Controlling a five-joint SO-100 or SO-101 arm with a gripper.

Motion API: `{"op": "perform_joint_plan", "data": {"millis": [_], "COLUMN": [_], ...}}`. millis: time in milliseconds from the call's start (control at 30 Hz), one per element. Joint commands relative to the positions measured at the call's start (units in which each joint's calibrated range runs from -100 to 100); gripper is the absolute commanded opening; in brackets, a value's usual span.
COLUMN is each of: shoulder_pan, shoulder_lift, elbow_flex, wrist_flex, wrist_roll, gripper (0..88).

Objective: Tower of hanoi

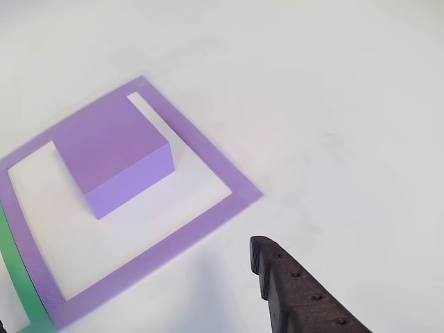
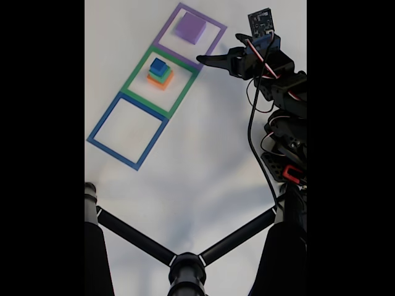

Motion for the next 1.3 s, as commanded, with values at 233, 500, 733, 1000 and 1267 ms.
{"op": "perform_joint_plan", "data": {"millis": [233, 500, 733, 1000, 1267], "shoulder_pan": [-0.26, -1.18, -0.72, -0.57, -3.16], "shoulder_lift": [22.04, 35.67, 45.04, 56.34, 60.75], "elbow_flex": [-3.94, -10.85, -17.21, -25.11, -28.2], "wrist_flex": [-24.04, -34.23, -38.52, -44.43, -47.51], "wrist_roll": [0.59, 0.59, 0.59, 0.59, 0.59], "gripper": [53.6, 53.5, 54.0, 54.9, 56.1]}}
